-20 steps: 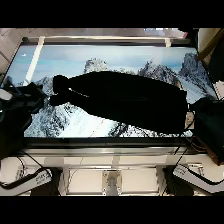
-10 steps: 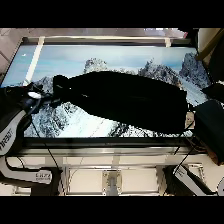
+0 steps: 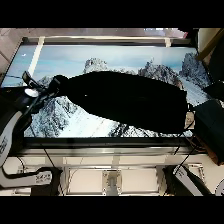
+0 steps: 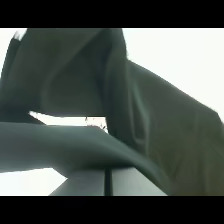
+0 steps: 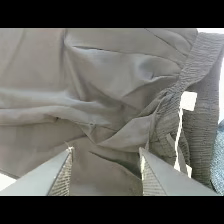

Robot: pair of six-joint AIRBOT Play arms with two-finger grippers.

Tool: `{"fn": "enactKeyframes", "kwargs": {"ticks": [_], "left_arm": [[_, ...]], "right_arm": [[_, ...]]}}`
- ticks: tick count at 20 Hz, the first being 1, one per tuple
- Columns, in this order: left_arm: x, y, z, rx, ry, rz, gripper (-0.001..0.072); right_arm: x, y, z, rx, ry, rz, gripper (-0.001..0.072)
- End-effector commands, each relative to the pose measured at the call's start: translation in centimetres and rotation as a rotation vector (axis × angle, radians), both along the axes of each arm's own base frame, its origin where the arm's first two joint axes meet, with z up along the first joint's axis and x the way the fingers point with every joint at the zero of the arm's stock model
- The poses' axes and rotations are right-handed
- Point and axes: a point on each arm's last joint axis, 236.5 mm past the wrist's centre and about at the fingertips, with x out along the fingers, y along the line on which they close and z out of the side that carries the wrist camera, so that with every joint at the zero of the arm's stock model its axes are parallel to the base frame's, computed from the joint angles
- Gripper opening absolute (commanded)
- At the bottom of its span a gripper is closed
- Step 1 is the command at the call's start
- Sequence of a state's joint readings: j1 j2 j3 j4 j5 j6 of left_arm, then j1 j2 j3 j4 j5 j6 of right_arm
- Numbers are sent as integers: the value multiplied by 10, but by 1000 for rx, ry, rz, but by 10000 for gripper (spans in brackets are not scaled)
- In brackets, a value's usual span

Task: Fold the clothes and pants, and hang the long-sleeved shirts on hangers.

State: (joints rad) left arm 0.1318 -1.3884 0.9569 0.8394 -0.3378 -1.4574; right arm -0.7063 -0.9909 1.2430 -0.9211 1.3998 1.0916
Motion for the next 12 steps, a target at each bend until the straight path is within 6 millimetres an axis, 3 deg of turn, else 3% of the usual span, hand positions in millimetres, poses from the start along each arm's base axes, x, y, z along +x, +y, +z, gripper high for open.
{"fn": "enactKeyframes", "kwargs": {"ticks": [1,3,6,9,12], "left_arm": [[-42,20,28,303,66,-215,4],[-85,31,23,420,216,-321,4],[-152,55,-2,535,517,-440,4],[-179,86,-5,625,667,-407,5],[-215,81,-16,562,820,-448,5]], "right_arm": [[-2,2,0,5,7,6,451],[-4,4,-2,11,17,14,450],[-4,5,-2,28,25,0,451],[-12,12,-6,46,59,27,450],[-20,19,-10,61,94,52,450]]}}
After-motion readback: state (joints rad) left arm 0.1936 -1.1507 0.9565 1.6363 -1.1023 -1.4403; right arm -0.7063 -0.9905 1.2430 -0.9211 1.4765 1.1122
